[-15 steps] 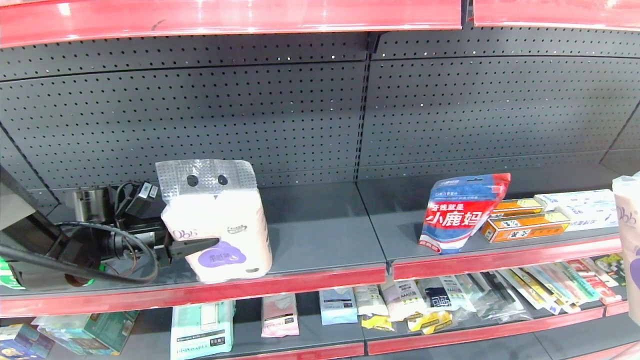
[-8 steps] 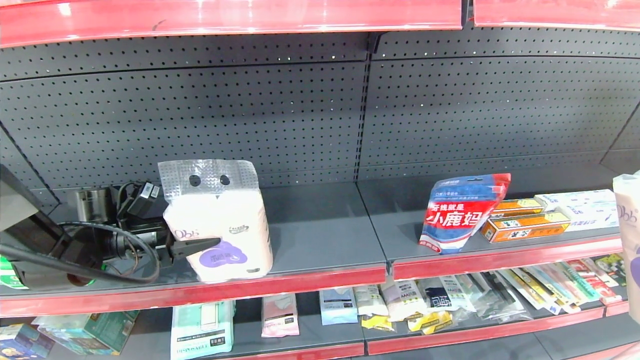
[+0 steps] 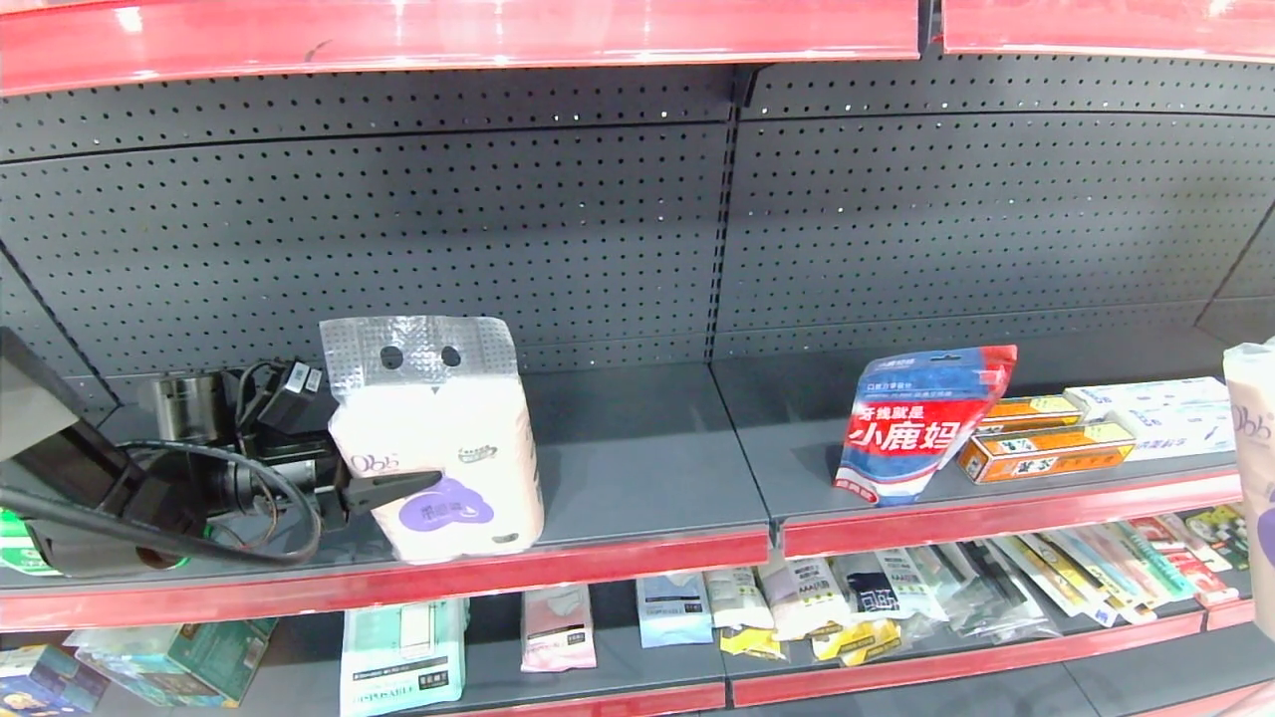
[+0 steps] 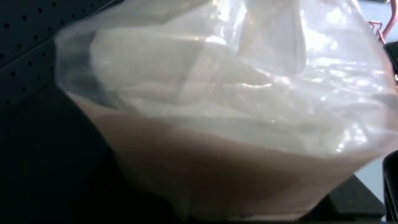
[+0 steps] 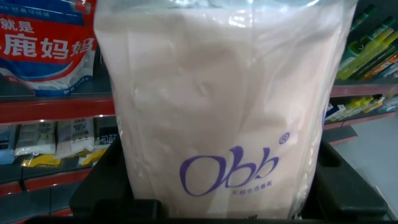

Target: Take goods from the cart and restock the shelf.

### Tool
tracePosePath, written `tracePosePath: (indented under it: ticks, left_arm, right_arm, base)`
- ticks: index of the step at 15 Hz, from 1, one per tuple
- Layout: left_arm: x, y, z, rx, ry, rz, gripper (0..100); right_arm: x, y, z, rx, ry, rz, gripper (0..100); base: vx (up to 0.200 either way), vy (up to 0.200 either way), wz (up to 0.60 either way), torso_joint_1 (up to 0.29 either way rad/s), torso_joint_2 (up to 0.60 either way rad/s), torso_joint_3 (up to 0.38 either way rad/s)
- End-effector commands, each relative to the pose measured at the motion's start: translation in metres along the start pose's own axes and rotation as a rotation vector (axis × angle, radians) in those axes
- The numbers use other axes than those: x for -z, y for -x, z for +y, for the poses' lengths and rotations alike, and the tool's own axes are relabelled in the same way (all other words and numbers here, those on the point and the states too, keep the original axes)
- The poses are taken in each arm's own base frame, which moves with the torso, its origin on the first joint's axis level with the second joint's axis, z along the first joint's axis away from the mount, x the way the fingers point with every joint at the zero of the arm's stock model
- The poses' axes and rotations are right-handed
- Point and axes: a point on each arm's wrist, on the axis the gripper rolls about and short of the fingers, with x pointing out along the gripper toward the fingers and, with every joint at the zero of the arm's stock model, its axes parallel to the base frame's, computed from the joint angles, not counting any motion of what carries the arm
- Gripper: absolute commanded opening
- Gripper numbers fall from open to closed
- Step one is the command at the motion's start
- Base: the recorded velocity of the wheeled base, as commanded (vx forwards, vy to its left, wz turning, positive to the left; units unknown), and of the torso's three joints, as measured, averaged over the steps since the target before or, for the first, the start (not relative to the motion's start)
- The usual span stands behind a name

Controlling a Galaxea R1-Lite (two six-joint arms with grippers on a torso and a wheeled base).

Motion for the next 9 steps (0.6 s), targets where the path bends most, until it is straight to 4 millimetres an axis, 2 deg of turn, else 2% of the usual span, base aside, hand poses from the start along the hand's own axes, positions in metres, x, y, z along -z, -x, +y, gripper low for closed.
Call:
tracePosePath:
  ticks: [1, 2, 3, 7, 9]
  left_arm:
    - [0.002, -0.001, 0.002, 0.0, -0.003, 0.001, 0]
    - [0.003, -0.002, 0.002, 0.002, -0.003, 0.001, 0]
    - [0.003, -0.003, 0.001, 0.007, 0.005, 0.002, 100]
    - [-0.006, -0.002, -0.003, 0.007, 0.014, -0.004, 100]
    - [-0.02, 0.003, -0.006, -0.002, 0.003, -0.012, 100]
  right_arm:
    - [0.0, 0.0, 0.0, 0.001, 0.0, 0.0, 0]
    - [0.0, 0.0, 0.0, 0.001, 0.0, 0.0, 0]
    - [0.0, 0.0, 0.0, 0.001, 0.0, 0.0, 0]
    - [0.0, 0.0, 0.0, 0.0, 0.001, 0.001, 0]
    - [0.0, 0.001, 0.0, 0.001, 0.0, -0.001, 0]
  base:
    - [0.0, 0.0, 0.0, 0.0, 0.0, 0.0]
    - [0.0, 0.0, 0.0, 0.0, 0.0, 0.0]
    - [0.0, 0.0, 0.0, 0.0, 0.0, 0.0]
    - [0.0, 0.0, 0.0, 0.0, 0.0, 0.0]
    - [0.0, 0.0, 0.0, 0.0, 0.0, 0.0]
